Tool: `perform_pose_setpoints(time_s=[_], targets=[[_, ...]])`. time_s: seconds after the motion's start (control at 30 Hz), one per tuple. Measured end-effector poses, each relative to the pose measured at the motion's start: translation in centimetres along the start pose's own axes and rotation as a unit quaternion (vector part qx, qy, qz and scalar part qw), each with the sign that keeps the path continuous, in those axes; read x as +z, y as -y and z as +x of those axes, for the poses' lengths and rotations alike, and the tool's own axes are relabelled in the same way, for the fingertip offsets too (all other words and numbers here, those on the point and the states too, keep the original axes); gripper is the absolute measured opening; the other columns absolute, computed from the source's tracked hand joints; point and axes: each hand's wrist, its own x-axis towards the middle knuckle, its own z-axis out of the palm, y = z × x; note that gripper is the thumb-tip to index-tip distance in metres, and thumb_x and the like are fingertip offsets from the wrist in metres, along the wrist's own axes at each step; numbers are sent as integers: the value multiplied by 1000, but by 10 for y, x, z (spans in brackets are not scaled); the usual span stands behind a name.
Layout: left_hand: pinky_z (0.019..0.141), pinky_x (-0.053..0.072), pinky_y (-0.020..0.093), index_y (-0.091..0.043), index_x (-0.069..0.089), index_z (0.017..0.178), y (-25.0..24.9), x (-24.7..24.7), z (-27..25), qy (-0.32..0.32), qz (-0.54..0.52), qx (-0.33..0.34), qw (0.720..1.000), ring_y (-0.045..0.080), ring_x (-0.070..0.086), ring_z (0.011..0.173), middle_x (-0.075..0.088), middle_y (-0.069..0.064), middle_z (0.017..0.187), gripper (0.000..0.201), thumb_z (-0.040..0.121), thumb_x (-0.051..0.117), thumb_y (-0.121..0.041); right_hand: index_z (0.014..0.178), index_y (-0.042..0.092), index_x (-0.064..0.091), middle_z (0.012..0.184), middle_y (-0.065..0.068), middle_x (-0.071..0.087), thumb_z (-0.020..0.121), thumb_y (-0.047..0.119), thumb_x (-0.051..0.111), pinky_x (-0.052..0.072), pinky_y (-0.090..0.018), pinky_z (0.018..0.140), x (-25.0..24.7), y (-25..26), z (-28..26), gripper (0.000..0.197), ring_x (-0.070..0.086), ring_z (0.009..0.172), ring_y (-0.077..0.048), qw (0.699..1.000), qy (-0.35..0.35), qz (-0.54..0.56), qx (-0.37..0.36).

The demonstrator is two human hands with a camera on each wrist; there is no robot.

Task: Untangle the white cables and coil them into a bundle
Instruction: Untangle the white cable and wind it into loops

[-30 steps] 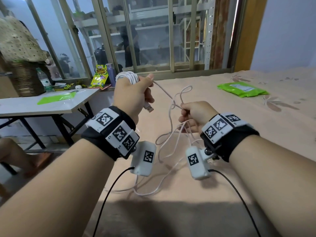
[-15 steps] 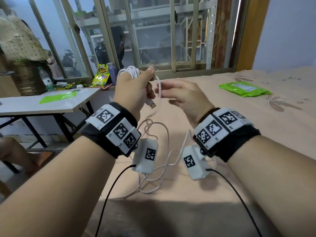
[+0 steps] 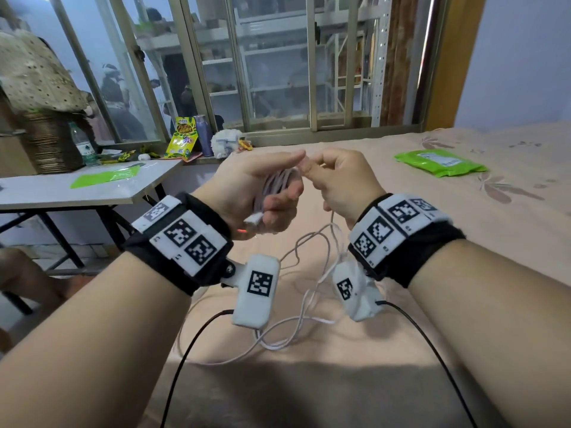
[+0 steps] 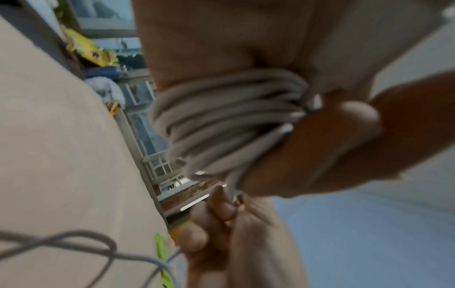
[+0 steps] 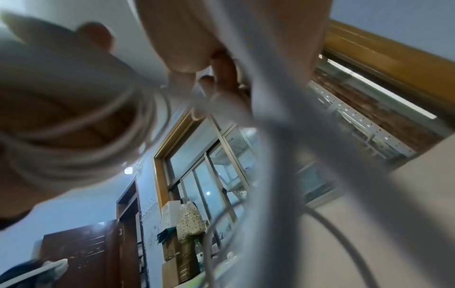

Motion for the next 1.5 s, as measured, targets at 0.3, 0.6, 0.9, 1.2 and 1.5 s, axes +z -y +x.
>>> perform_pose_setpoints(time_s=[0.3, 0.6, 0.9, 1.2, 1.5], targets=[[60, 55, 16, 0, 61, 113, -6, 20, 10, -79, -211, 189, 956, 11, 71, 75, 75, 4, 89, 35, 85, 44, 10, 54, 13, 60, 46, -3, 48, 95, 26, 44, 32, -27, 46, 18, -1, -11, 45, 39, 41, -20, 981, 147, -106, 74], [86, 53, 24, -3, 46, 133, 10, -6, 29, -287, -42, 262, 921, 22, 66, 108, 66, 11, 114, 59, 83, 42, 27, 78, -3, 69, 49, -11, 51, 87, 19, 63, 39, -26, 46, 14, 0, -15, 25, 43, 42, -22, 953, 236, -168, 86], [65, 56, 25, -2, 66, 97, 27, -16, 21, -315, 388, 86, 862, 4, 67, 61, 72, 6, 95, 15, 93, 56, -13, 75, 10, 76, 71, -5, 70, 76, 9, 74, 48, -31, 71, -10, 7, -2, 3, 60, 70, -17, 972, 138, -185, -45], [39, 18, 23, 0, 57, 57, 18, -12, 5, -1, 150, -78, 986, 18, 37, 27, 43, 9, 36, 74, 92, 32, -61, 63, -2, 64, 47, 5, 45, 83, 38, 70, 31, -17, 49, -13, -6, 3, 46, 36, 46, -4, 994, -4, -77, -78], [38, 19, 23, -5, 55, 65, 8, -10, 3, 118, -97, 64, 986, 8, 38, 29, 43, -3, 38, 31, 90, 50, -22, 53, 17, 55, 53, -5, 52, 95, 42, 51, 42, -33, 60, -10, -26, 10, 49, 45, 52, -19, 989, 11, -146, -10]])
